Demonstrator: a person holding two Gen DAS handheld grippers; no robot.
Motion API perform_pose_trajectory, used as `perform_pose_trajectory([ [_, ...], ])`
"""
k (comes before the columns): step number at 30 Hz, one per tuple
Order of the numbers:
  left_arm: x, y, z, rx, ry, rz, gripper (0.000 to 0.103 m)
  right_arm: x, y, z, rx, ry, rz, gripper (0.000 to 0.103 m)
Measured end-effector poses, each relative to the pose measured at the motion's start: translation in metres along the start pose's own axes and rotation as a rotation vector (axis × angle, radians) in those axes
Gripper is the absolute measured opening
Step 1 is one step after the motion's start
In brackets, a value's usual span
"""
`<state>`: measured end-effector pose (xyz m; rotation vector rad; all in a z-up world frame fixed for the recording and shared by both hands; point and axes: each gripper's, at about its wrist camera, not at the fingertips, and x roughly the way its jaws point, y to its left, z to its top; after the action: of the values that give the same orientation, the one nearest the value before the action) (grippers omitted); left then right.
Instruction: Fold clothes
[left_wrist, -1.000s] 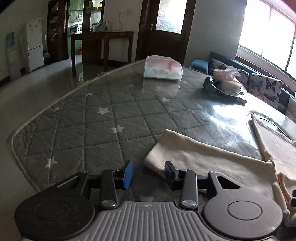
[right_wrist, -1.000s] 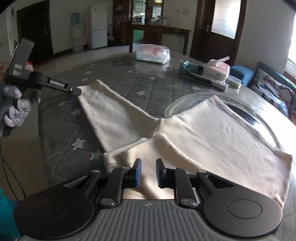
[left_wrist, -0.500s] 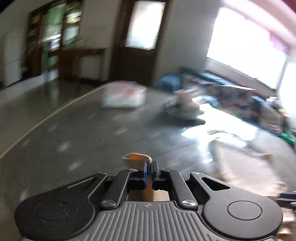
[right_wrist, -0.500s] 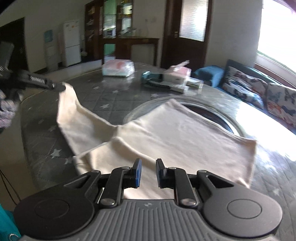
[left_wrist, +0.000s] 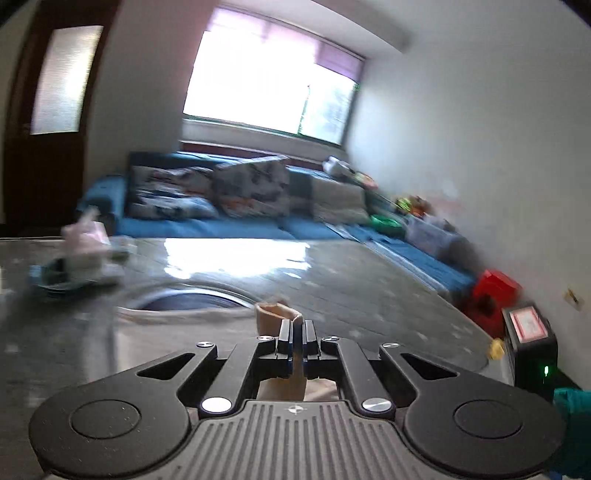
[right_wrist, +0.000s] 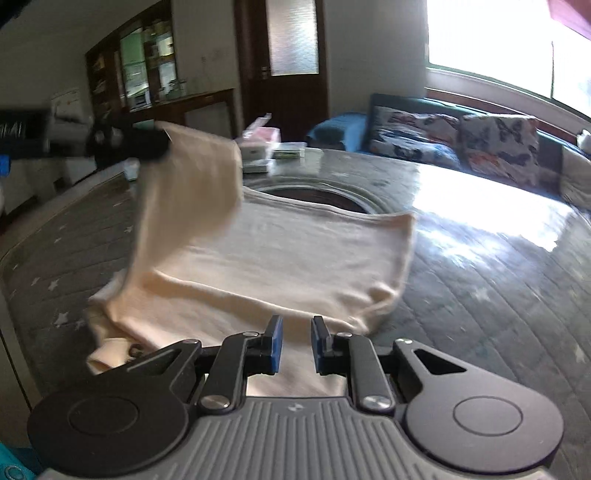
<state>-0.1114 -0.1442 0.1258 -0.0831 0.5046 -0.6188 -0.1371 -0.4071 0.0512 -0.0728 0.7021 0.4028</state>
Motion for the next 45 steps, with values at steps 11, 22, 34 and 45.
perform_pose_trajectory([
  [11, -0.011, 0.032, -0.022, 0.021, 0.062, 0.075, 0.022, -0.008, -0.019, -0.003, 0.093, -0.013, 0.005, 0.016],
  [22, -0.078, 0.104, -0.094, 0.032, 0.166, 0.344, 0.041, 0.019, 0.002, -0.015, 0.094, 0.080, 0.037, 0.032],
  [34, -0.059, 0.088, -0.121, 0.140, 0.186, 0.291, 0.043, 0.004, 0.018, 0.005, -0.011, 0.030, -0.016, 0.007],
  [45, -0.046, 0.079, -0.129, 0.227, 0.194, 0.285, 0.003, -0.008, 0.022, 0.031, -0.101, -0.021, -0.084, 0.006],
])
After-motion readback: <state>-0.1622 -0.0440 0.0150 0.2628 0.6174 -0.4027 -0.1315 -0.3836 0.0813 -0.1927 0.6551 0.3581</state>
